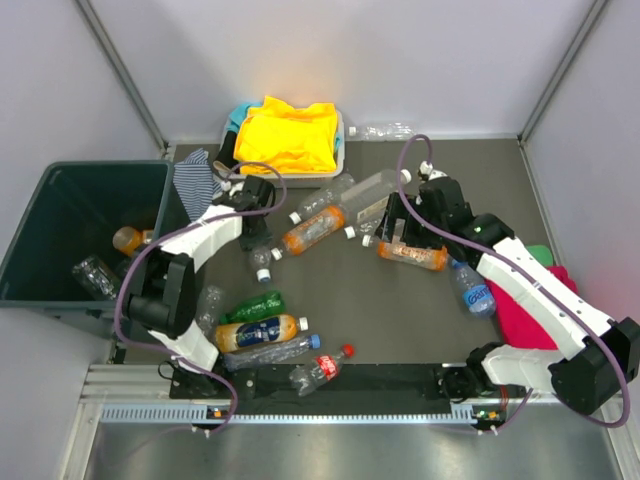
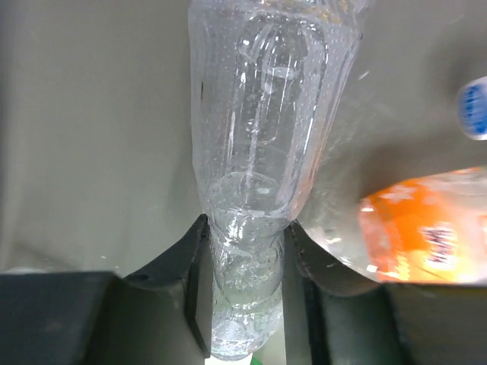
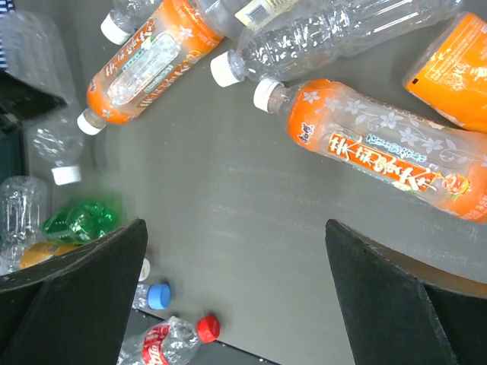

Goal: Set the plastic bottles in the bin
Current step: Pick up the plastic bottle at the center of the board, then place the plastic bottle in the trash bin.

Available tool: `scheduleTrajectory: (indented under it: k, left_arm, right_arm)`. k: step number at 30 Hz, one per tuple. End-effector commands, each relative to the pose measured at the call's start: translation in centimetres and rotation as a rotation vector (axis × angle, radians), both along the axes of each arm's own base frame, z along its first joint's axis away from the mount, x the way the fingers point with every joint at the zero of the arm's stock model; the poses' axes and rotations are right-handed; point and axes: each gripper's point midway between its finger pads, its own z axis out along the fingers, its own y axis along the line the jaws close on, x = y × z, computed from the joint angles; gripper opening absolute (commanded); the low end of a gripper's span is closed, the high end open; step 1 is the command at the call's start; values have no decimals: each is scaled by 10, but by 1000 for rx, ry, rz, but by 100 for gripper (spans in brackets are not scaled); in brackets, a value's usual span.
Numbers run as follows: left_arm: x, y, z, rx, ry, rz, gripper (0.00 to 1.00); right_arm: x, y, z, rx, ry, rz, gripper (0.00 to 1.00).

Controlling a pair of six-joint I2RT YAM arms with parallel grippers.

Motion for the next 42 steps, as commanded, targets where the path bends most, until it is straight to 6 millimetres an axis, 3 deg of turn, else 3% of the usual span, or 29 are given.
scheduleTrajectory:
  k: [1,7,10,13,14,16,17,21,27,29,30,34,37,38,39,41,42]
  left_arm:
    - [20,5,71,35,-135,-28,25]
    - [34,18,170,95,-317,-45,29]
    - [36,35,207,180,-404,-27,31]
    - [38,49,257,243,-494,-5,33]
    - [35,53,286,256,-538,4,33]
    - [32,65,310,307,-565,42,34]
    - [29,71,336,316,-620,62,34]
    - [5,95,383,387,-705,135,36]
    - [-39,136,419,501,-767,286,37]
    - [-50,150,419,556,-753,330,39]
    - [-65,166,425,585,-760,391,39]
    - [-87,200,411,667,-700,475,42]
    - [-93,214,393,682,-638,496,56]
    - [-95,215,392,672,-637,497,78]
    - [-95,213,389,658,-632,481,87]
    - [-98,209,395,623,-669,475,99]
    - [-99,208,399,609,-684,466,99]
  right_arm:
    - [1,-5,9,13,-29,-3,99]
    - [1,-3,10,26,-29,3,99]
    - [1,-1,11,34,-29,7,99]
    - [1,-1,12,36,-28,8,99]
    - [1,-1,11,35,-27,8,99]
    - [1,-1,11,37,-25,7,99]
    - [1,-1,12,38,-25,6,99]
    - [1,-1,12,48,-25,-2,99]
    - [-2,6,13,79,-15,20,99]
    - [-1,7,14,82,-14,20,99]
    - [0,8,13,84,-10,24,99]
    - [0,11,12,88,-2,32,99]
    - [2,14,12,93,5,40,99]
    - [2,15,11,92,8,41,99]
    - [2,16,13,96,7,45,99]
    - [3,17,13,94,12,48,99]
    - [3,17,13,95,13,49,99]
